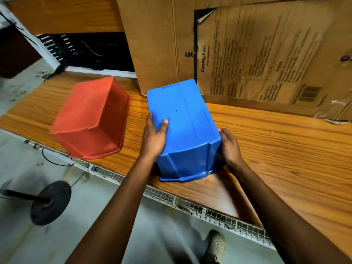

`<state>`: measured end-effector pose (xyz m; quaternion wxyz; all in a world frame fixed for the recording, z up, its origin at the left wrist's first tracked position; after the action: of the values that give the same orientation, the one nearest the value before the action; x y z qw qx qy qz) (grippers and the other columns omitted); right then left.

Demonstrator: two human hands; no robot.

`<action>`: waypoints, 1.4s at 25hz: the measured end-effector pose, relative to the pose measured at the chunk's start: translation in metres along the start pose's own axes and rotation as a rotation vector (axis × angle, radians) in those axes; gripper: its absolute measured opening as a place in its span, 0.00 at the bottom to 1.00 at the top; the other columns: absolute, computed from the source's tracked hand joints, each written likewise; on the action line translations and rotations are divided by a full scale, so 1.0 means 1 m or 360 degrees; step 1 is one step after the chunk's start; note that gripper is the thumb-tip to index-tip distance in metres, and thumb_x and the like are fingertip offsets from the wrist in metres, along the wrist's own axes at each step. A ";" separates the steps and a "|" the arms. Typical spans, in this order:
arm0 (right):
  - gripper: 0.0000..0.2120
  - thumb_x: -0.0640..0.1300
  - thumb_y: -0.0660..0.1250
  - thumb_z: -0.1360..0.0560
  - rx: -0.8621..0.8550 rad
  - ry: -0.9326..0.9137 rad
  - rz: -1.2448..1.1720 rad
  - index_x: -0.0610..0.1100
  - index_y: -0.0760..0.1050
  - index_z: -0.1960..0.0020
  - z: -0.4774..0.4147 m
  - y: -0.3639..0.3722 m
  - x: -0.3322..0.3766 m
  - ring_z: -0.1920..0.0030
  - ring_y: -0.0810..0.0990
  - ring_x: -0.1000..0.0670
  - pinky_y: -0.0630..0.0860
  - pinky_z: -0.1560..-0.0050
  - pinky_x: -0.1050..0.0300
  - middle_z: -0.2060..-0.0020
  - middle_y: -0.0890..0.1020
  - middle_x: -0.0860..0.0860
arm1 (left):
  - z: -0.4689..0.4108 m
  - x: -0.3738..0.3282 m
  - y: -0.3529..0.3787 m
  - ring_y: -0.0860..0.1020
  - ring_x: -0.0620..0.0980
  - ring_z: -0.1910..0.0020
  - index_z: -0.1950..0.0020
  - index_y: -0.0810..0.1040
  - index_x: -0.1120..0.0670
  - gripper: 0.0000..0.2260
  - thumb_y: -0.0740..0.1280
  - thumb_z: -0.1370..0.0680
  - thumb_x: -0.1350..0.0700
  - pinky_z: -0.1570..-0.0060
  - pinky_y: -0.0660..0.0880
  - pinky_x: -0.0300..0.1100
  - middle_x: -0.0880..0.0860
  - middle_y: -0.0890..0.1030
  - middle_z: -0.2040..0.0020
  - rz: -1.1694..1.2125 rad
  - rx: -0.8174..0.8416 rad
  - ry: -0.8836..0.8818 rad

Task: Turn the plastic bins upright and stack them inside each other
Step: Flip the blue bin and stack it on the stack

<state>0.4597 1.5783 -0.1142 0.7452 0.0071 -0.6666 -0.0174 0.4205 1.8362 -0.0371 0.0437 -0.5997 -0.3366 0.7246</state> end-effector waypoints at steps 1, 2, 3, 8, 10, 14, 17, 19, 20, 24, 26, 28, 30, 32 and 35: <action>0.12 0.55 0.64 0.28 -0.0050 0.0061 -0.0036 0.50 0.82 0.55 0.005 -0.003 -0.013 0.51 0.78 0.51 0.72 0.45 0.51 0.55 0.84 0.51 | 0.000 -0.003 0.002 0.68 0.57 0.28 0.22 0.58 0.56 0.31 0.64 0.21 0.46 0.31 0.66 0.47 0.58 0.68 0.26 -0.0175 0.0010 0.0049; 0.11 0.55 0.64 0.28 -0.0102 0.0096 -0.0060 0.50 0.81 0.55 0.008 -0.007 -0.028 0.51 0.78 0.50 0.71 0.45 0.50 0.55 0.84 0.52 | -0.001 -0.006 0.004 0.66 0.57 0.27 0.22 0.56 0.56 0.32 0.63 0.20 0.45 0.30 0.64 0.46 0.59 0.66 0.24 -0.0308 0.0029 0.0109; 0.11 0.56 0.64 0.28 -0.0150 0.0152 -0.0047 0.52 0.81 0.54 0.012 -0.011 -0.041 0.50 0.78 0.49 0.70 0.45 0.48 0.55 0.83 0.52 | -0.002 -0.008 0.005 0.65 0.57 0.26 0.21 0.56 0.57 0.32 0.63 0.20 0.44 0.30 0.62 0.45 0.59 0.64 0.24 -0.0401 0.0051 0.0163; 0.12 0.60 0.65 0.29 -0.0287 0.0335 -0.0019 0.55 0.79 0.50 0.012 -0.022 -0.081 0.42 0.78 0.41 0.72 0.36 0.37 0.49 0.82 0.48 | -0.003 -0.014 0.009 0.62 0.54 0.24 0.21 0.55 0.54 0.32 0.61 0.20 0.43 0.29 0.60 0.43 0.55 0.62 0.22 -0.0453 0.0208 0.0316; 0.10 0.55 0.65 0.29 -0.0376 0.0370 -0.0112 0.50 0.79 0.54 0.029 -0.020 -0.052 0.52 0.78 0.46 0.74 0.47 0.49 0.56 0.81 0.49 | -0.002 -0.011 0.008 0.62 0.51 0.24 0.21 0.56 0.52 0.31 0.62 0.20 0.44 0.28 0.60 0.43 0.52 0.62 0.22 -0.0321 0.0241 0.0329; 0.15 0.48 0.65 0.29 -0.0550 0.0419 -0.0184 0.36 0.79 0.53 0.052 -0.026 -0.029 0.60 0.76 0.48 0.71 0.56 0.53 0.63 0.81 0.46 | 0.002 -0.010 0.011 0.63 0.43 0.27 0.21 0.58 0.49 0.30 0.64 0.20 0.46 0.31 0.62 0.39 0.48 0.64 0.23 -0.0099 0.0448 0.0381; 0.07 0.43 0.66 0.26 -0.0644 0.0447 -0.0200 0.40 0.78 0.54 0.070 -0.027 -0.007 0.68 0.73 0.49 0.69 0.69 0.60 0.69 0.77 0.48 | 0.001 -0.004 0.007 0.63 0.40 0.29 0.22 0.59 0.48 0.28 0.63 0.20 0.48 0.32 0.62 0.38 0.46 0.65 0.25 0.0087 0.0621 0.0345; 0.06 0.35 0.65 0.24 -0.0705 0.0428 -0.0264 0.45 0.75 0.50 0.082 -0.028 0.015 0.69 0.74 0.50 0.69 0.73 0.63 0.70 0.78 0.49 | -0.003 0.006 -0.001 0.63 0.43 0.26 0.22 0.60 0.51 0.27 0.63 0.19 0.49 0.29 0.61 0.39 0.48 0.64 0.24 0.0194 0.0638 0.0354; 0.10 0.33 0.64 0.24 -0.0699 0.0408 -0.0253 0.46 0.74 0.47 0.088 -0.027 0.031 0.69 0.75 0.50 0.70 0.73 0.64 0.69 0.79 0.48 | -0.004 0.010 -0.003 0.62 0.43 0.26 0.22 0.60 0.53 0.26 0.62 0.19 0.50 0.29 0.60 0.37 0.49 0.64 0.23 0.0252 0.0642 0.0357; 0.14 0.31 0.61 0.23 -0.0680 0.0328 -0.0221 0.44 0.74 0.40 0.110 -0.017 0.080 0.71 0.79 0.52 0.74 0.74 0.66 0.64 0.81 0.46 | 0.005 0.028 0.000 0.62 0.45 0.25 0.23 0.62 0.56 0.23 0.60 0.18 0.52 0.30 0.59 0.35 0.52 0.64 0.23 0.0463 0.0704 0.0274; 0.16 0.30 0.60 0.23 -0.0705 0.0314 -0.0195 0.40 0.74 0.38 0.125 -0.015 0.095 0.70 0.81 0.50 0.77 0.71 0.63 0.64 0.82 0.45 | 0.012 0.034 0.004 0.66 0.47 0.27 0.25 0.65 0.56 0.22 0.60 0.18 0.52 0.32 0.62 0.36 0.53 0.67 0.25 0.0463 0.0710 0.0232; 0.18 0.29 0.61 0.24 -0.0682 0.0251 -0.0248 0.39 0.74 0.37 0.135 -0.013 0.107 0.69 0.82 0.50 0.79 0.69 0.61 0.64 0.83 0.45 | 0.015 0.029 -0.007 0.71 0.53 0.32 0.29 0.72 0.57 0.18 0.63 0.19 0.54 0.34 0.68 0.43 0.57 0.70 0.29 0.0283 0.0572 0.0369; 0.18 0.27 0.62 0.25 -0.0594 0.0146 -0.0303 0.40 0.74 0.39 0.145 -0.002 0.125 0.72 0.82 0.55 0.78 0.71 0.64 0.70 0.83 0.50 | 0.017 0.007 -0.029 0.77 0.54 0.40 0.36 0.77 0.58 0.13 0.66 0.21 0.60 0.42 0.74 0.42 0.59 0.75 0.35 0.0356 0.0377 0.0533; 0.18 0.27 0.65 0.26 -0.0566 0.0036 -0.0120 0.42 0.75 0.39 0.152 0.009 0.140 0.74 0.80 0.59 0.76 0.71 0.67 0.70 0.80 0.51 | 0.022 -0.024 -0.050 0.80 0.52 0.48 0.43 0.80 0.57 0.09 0.66 0.23 0.63 0.50 0.75 0.39 0.58 0.81 0.45 0.0564 0.0301 0.0651; 0.16 0.32 0.69 0.26 -0.0568 -0.0079 0.0197 0.41 0.77 0.39 0.154 0.028 0.147 0.65 0.81 0.55 0.79 0.61 0.64 0.63 0.79 0.47 | 0.037 -0.060 -0.049 0.80 0.50 0.54 0.55 0.82 0.48 0.05 0.66 0.26 0.54 0.51 0.76 0.46 0.53 0.83 0.56 0.0701 0.0547 0.0713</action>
<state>0.3238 1.6028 0.0501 0.7175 -0.1667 -0.6703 -0.0897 0.3874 1.8299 0.0416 0.0594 -0.7857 -0.0545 0.6133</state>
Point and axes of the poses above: each hand's wrist, its own z-axis away from the middle knuckle, its own y-axis out of the palm, x = y × z, the point moved 9 cm from there along -z, towards the middle knuckle
